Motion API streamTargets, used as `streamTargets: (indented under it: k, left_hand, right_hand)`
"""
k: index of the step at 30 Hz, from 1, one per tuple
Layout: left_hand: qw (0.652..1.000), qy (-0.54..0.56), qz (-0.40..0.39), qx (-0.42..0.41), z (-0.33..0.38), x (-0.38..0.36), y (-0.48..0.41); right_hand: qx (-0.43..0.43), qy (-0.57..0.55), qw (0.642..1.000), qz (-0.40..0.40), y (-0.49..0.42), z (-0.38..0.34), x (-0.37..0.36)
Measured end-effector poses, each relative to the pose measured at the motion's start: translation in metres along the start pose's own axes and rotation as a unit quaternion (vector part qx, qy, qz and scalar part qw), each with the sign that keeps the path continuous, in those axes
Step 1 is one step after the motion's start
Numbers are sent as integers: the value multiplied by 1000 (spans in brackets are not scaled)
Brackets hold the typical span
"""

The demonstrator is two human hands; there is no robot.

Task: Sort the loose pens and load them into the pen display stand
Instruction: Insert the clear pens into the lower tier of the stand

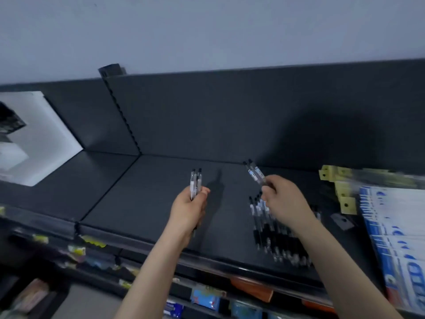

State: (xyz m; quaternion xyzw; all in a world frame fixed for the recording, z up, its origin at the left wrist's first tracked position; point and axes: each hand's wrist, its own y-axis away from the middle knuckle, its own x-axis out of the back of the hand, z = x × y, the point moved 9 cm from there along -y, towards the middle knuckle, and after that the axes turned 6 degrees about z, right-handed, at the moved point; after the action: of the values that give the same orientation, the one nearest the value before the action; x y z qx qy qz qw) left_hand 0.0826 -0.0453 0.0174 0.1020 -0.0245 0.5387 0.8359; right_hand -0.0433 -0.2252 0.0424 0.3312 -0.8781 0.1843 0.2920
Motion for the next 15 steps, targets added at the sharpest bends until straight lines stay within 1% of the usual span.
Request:
streamTargets:
  k: [4, 9, 12, 15]
  left_hand:
    - [999, -20, 50, -8, -5, 58, 7]
    - [996, 11, 86, -15, -11, 130, 12]
    - [994, 29, 101, -31, -6, 182, 13]
    - [990, 30, 128, -55, -4, 251, 16]
  right_hand:
    - [23, 5, 999, -33, 9, -35, -36]
    - [55, 40, 996, -57, 24, -82, -81]
    - [83, 51, 994, -56, 31, -129, -108]
    - [123, 53, 989, -54, 46, -191, -145]
